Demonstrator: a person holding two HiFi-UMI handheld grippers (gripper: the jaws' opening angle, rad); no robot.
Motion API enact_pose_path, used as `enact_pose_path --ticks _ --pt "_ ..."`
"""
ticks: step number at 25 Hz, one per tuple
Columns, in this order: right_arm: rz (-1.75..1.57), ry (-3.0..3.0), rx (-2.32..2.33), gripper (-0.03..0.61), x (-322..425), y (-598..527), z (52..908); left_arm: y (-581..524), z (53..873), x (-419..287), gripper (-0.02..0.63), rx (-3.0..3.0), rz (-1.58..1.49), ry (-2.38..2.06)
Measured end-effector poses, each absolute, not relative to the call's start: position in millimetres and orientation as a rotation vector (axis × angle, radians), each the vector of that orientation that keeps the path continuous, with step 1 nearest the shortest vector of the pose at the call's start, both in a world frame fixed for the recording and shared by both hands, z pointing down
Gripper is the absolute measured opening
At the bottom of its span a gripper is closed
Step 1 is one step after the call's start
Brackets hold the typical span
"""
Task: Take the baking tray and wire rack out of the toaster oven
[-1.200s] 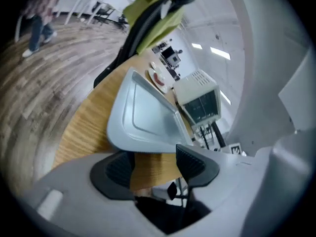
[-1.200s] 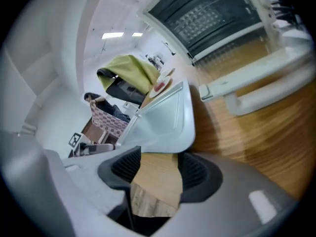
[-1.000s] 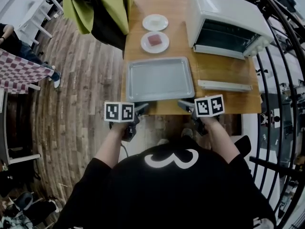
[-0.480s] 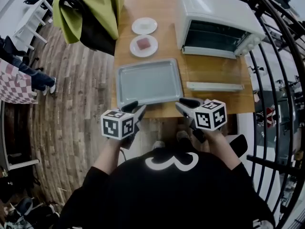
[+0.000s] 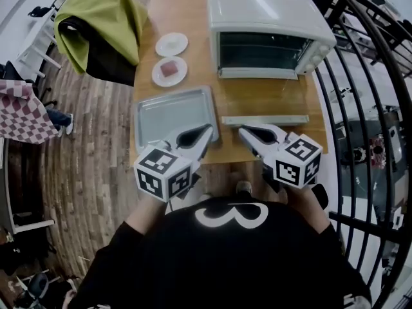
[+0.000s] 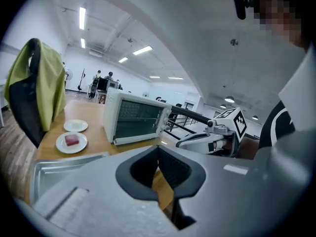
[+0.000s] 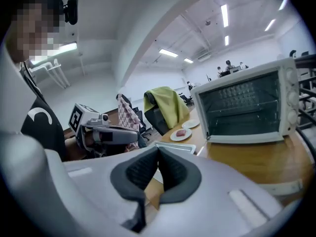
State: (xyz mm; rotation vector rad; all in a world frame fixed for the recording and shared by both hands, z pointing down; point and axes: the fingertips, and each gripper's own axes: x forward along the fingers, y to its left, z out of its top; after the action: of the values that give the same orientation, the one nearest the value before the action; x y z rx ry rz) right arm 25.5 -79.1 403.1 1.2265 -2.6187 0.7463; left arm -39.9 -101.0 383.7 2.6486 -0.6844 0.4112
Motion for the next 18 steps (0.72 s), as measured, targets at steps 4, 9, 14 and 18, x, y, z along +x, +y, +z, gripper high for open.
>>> enact_pose_path --ticks 4,9,14,18 --pt "0.713 -2.633 1.243 0.003 74 -77 394 -100 369 13 0.009 2.682 0.383 -0.693" --pt "0.665 -2.610 1.291 0.003 140 -73 388 -97 366 77 0.009 2.689 0.342 -0.702" --pt "0.611 -2.666 1.325 0.003 186 -57 372 -82 360 124 0.009 2.693 0.312 -0.704" --pt "0.607 -2.663 1.390 0.003 218 -49 370 -73 354 147 0.009 2.697 0.264 -0.695"
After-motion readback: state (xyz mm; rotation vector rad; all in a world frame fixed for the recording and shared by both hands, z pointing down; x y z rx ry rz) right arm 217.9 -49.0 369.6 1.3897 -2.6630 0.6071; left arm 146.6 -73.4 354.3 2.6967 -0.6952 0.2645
